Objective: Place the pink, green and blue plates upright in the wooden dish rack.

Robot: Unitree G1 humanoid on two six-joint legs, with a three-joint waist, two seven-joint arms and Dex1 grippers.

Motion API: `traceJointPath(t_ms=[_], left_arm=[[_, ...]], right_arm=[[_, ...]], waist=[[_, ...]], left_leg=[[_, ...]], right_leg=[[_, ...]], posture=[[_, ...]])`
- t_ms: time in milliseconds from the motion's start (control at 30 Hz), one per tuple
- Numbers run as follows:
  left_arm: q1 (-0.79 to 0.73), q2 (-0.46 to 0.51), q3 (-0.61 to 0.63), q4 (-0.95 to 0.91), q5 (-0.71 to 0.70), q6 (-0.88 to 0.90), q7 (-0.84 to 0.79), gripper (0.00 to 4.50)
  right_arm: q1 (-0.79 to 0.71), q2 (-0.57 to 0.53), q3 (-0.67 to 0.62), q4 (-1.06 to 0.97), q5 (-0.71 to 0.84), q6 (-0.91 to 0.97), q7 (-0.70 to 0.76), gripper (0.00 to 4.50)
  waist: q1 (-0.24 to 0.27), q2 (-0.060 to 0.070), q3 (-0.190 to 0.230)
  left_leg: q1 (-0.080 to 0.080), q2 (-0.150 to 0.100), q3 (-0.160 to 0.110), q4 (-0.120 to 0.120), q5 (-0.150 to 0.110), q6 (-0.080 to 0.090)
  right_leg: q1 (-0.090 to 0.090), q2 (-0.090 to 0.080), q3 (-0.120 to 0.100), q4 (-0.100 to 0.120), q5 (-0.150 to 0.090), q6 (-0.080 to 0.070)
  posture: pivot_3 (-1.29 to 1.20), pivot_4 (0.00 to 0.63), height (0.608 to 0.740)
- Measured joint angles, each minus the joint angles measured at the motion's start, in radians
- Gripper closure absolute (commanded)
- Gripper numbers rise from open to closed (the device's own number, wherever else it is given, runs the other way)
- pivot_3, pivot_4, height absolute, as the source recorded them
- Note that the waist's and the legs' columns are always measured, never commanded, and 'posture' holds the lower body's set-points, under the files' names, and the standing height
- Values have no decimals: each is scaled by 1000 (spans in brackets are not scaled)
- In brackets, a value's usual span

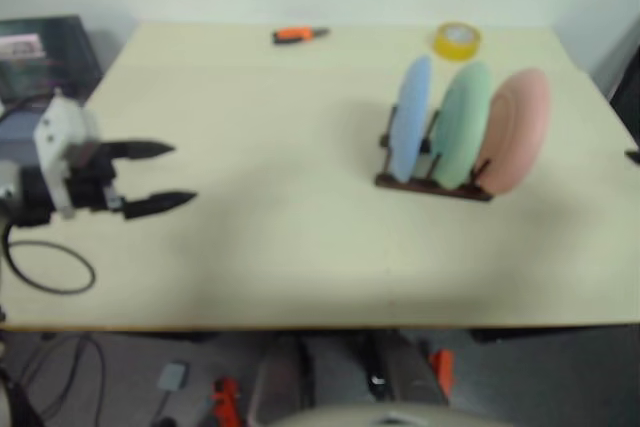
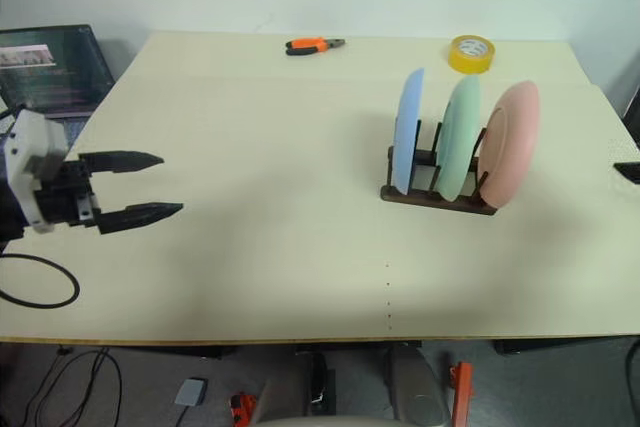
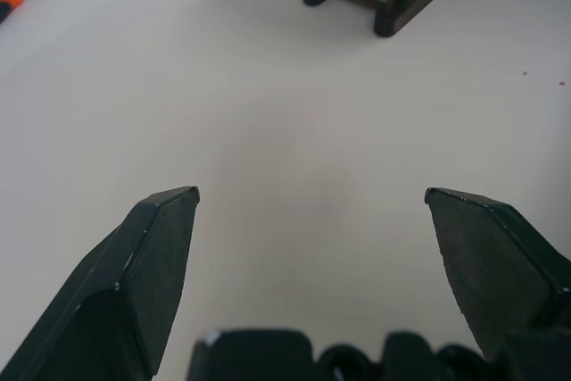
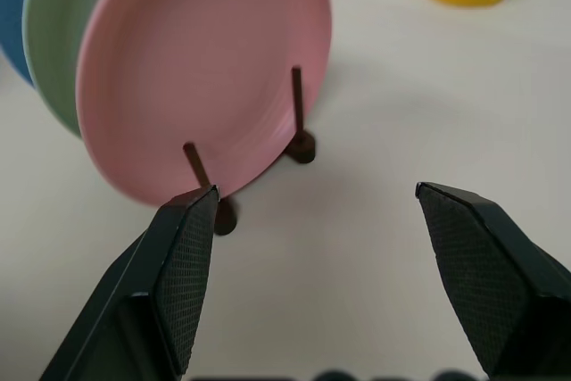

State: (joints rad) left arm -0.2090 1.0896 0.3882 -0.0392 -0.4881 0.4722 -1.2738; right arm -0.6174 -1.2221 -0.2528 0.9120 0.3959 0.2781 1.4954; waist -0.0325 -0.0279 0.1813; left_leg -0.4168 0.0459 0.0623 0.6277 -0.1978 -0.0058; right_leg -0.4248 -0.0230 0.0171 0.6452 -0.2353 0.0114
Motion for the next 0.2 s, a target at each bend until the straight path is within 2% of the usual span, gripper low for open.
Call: traceJointPath(t_ms=[200], left_arm=[[57,3,49,-58,-6,27,34,0]], right_arm=[[24,43,-2,51,-18,-25,-6,658]], waist=[[2,1,1]], left_leg=[[1,0,-1,1,0,0]], right_leg=[[1,0,-1,1,0,0]], posture=[[0,150,740]])
